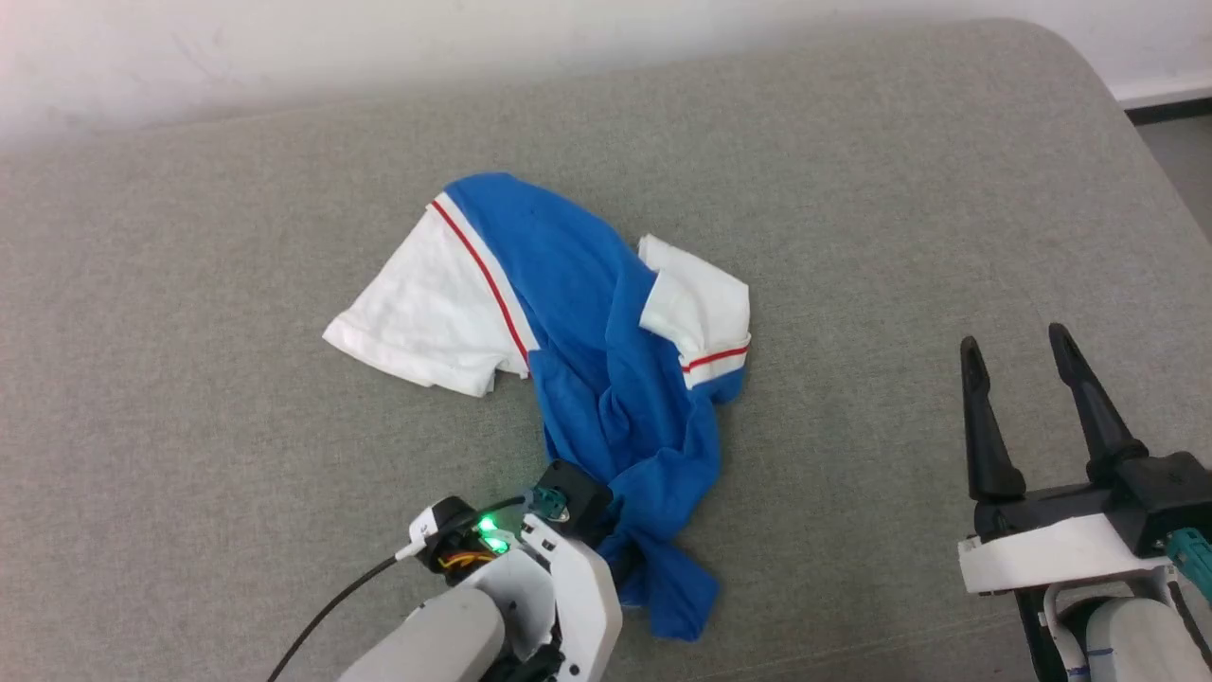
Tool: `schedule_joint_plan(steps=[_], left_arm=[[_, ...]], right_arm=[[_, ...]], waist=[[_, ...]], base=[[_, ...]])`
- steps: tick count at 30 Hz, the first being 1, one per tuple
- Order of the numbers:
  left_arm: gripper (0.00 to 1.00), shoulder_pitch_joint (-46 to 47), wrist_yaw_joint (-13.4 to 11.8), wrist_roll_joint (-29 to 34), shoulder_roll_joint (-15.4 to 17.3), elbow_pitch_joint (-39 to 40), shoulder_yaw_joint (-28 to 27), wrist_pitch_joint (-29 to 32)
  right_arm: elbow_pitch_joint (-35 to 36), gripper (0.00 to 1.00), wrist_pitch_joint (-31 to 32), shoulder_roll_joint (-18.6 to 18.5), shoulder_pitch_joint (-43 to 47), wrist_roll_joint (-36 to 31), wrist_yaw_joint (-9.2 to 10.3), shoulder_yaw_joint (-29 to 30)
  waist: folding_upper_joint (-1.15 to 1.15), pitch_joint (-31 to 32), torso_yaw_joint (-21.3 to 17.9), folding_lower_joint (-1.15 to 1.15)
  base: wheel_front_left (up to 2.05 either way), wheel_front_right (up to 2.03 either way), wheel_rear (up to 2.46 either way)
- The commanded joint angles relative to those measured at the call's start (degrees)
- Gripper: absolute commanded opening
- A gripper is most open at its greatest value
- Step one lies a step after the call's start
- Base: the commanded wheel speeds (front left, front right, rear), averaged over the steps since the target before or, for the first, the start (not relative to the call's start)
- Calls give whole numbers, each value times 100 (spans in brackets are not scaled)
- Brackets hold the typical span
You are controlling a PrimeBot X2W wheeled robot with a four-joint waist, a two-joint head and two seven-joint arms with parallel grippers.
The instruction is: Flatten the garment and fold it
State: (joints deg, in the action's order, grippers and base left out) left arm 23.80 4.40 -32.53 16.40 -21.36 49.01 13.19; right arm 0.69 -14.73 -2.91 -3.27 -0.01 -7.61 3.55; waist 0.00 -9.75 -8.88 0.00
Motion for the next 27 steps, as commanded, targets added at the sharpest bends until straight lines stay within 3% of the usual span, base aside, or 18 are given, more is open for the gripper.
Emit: schedule_joint_plan(steps=[1, 6, 13, 23, 27], left_arm=[[100, 29, -72, 133, -54, -164, 20, -172], [100, 84, -161, 33, -198, -318, -193, -643], [100, -113, -437, -148, 26, 155, -670, -1280], [100, -1069, -1253, -507, 586, 1305, -1803, -2400], [100, -1643, -1654, -342, 546, 1527, -2118, -2748]], right_arm=[[-61, 100, -27, 3, -54, 19, 12, 0], [-222, 100, -27, 3, 25, -64, 12, 53], [-398, 100, -27, 3, 250, -311, 12, 147], [-344, 100, -27, 3, 454, -323, 12, 157], [-402, 100, -27, 3, 519, -181, 12, 132]], waist=[[0, -70, 15, 0], [0, 120, 241, 0], [0, 637, 610, 0], [0, 877, 880, 0], [0, 851, 857, 0]], base=[[0, 0, 0], [0, 0, 0], [0, 0, 0], [0, 0, 0], [0, 0, 0]])
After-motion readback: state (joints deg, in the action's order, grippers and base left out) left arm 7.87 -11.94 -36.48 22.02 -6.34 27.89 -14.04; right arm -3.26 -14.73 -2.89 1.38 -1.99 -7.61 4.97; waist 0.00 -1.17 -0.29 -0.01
